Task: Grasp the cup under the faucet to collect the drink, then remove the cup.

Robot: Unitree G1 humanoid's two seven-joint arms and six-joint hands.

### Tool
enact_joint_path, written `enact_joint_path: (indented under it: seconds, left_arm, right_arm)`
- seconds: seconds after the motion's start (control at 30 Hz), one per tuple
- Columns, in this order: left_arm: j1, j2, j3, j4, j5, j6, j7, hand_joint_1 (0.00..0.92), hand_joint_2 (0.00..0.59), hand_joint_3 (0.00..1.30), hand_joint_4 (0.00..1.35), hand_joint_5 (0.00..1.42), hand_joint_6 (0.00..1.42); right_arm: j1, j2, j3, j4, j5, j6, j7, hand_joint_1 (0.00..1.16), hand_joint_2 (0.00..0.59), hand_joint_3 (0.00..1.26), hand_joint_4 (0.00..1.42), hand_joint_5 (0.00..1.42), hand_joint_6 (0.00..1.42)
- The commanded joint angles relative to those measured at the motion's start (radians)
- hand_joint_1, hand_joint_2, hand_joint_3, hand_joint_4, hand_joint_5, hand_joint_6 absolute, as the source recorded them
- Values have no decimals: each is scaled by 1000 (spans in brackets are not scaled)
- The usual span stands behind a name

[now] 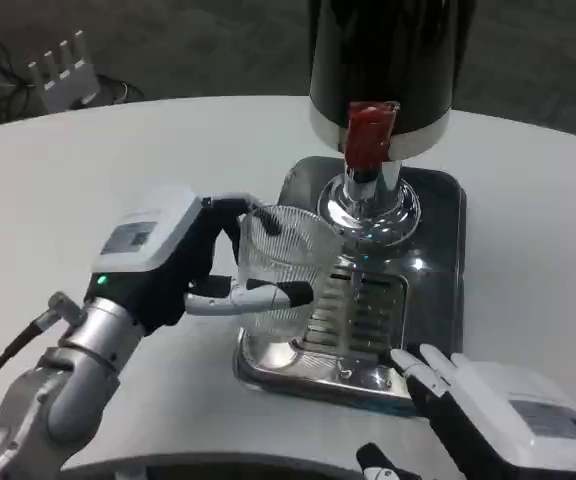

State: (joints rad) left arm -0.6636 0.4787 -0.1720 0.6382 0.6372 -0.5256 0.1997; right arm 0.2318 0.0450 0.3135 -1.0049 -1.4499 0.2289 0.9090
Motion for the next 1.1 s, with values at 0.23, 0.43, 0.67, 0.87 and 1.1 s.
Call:
enact_joint_path:
  seconds: [0.23, 0.43, 0.67, 0.87, 1.1]
  left_arm:
    - [-118, -37, -90, 116, 18, -8, 53, 409, 92, 1024, 1098, 1235, 1400]
    - [-124, -44, -126, 101, 18, -24, 58, 409, 91, 1014, 1086, 1223, 1385]
    - [-126, -45, -137, 94, 18, -21, 47, 409, 90, 976, 1039, 1185, 1365]
    - [-125, -42, -145, 102, 11, -2, 7, 365, 92, 841, 794, 979, 1221]
    - [-122, -40, -151, 108, 6, -1, -11, 297, 91, 730, 670, 827, 1079]
  right_arm:
    - [43, 67, 8, -28, 12, 2, -12, 342, 455, 83, 0, 0, 0]
    - [47, 67, 1, -25, 22, 7, -15, 342, 455, 83, 0, 0, 0]
    - [39, 62, -12, -19, 34, 13, -8, 342, 455, 84, 0, 0, 0]
    - [37, 64, -13, -15, 38, 15, -6, 342, 455, 91, 0, 0, 0]
    - [26, 60, -19, -5, 43, 20, 0, 342, 455, 94, 0, 0, 0]
